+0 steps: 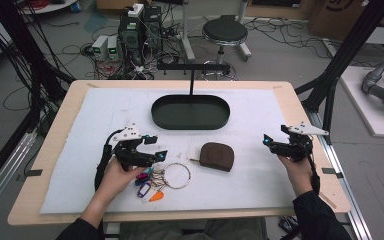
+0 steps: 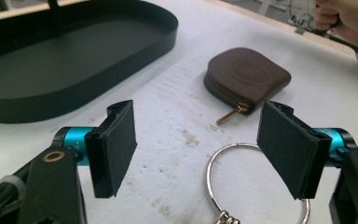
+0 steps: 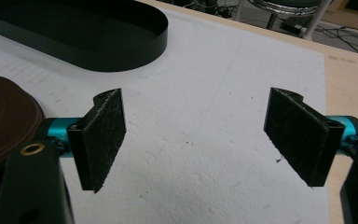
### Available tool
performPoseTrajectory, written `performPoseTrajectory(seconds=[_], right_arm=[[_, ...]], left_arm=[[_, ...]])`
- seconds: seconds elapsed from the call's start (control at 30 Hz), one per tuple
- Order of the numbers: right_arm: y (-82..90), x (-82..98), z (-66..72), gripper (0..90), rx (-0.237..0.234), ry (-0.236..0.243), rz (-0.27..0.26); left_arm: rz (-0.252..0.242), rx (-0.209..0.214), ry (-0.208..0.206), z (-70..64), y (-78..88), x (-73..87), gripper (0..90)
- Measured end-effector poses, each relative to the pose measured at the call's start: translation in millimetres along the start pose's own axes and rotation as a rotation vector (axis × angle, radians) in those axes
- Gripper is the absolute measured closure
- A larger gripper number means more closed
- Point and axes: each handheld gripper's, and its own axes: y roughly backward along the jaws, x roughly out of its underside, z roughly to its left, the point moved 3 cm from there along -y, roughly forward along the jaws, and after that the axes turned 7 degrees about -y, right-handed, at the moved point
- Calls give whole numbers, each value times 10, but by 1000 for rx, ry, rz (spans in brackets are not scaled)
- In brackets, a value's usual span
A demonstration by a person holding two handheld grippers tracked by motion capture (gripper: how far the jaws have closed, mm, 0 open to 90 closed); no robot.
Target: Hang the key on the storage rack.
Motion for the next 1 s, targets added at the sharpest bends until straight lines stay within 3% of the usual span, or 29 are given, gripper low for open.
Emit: performPoseTrajectory(seconds=[0.13, 0.2, 0.27, 0.47, 0.6, 0.83, 1.0], right_arm=[[-7, 2, 8, 210, -1, 8, 4], [-9, 3, 13, 229, -2, 13, 5], [-8, 2, 19, 269, -13, 24, 6], [-18, 7, 41, 269, -13, 37, 14], [-15, 10, 40, 270, -14, 37, 14], [-11, 20, 37, 270, -15, 33, 15], [-27, 25, 44, 274, -13, 41, 25]], left_arm=[[37, 22, -21, -50, -99, 20, 295], [59, 31, -60, -81, -133, 25, 376], [88, 36, -72, -106, -179, 34, 432], [196, 30, -106, -147, -328, 69, 557], [251, 13, -155, -178, -414, 84, 604], [312, 21, -155, -172, -463, 136, 686], [349, 22, -175, -184, -483, 167, 686]])
